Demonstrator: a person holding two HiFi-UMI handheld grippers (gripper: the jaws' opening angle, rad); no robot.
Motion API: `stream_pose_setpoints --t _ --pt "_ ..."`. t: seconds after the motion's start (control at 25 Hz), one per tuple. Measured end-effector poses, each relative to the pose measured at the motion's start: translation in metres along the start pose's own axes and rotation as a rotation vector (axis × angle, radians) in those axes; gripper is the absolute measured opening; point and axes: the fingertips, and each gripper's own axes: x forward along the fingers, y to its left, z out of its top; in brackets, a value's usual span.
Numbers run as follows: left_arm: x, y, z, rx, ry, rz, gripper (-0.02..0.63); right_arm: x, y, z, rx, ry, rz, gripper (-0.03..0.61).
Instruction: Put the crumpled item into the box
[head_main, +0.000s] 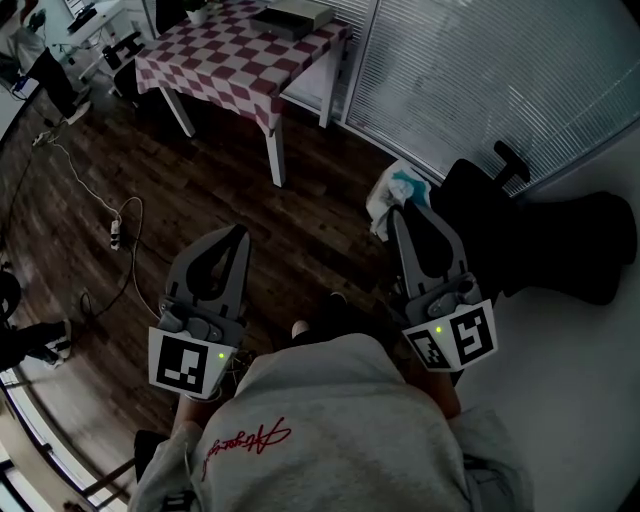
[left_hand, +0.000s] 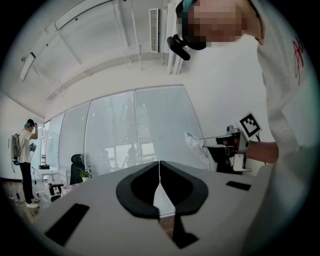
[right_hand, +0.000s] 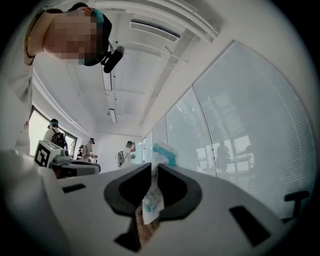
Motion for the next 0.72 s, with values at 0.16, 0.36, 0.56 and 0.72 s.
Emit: stream_pose_setpoints --t 0.16,0.36,0.56,0.72 --pt "0.004 0.000 -0.002 0.004 -0.005 -0.005 0.018 0.003 -0.003 -0.004 0.005 0.009 -0.002 0.049" --pt "0.009 0.003 -0.001 0.013 -0.013 0.003 0.018 0.012 -0.007 -0.005 0.007 0.011 0.011 0.049" --pt "0.015 0.015 -0.004 0.006 -0.009 0.031 0.018 0.027 -0.009 -0.009 0.003 0.009 0.032 0.049" --pt "0.028 0.024 -0.005 0.017 -0.009 0.043 0.018 0.043 -0.018 -0.012 0.007 0.006 0.047 0.049"
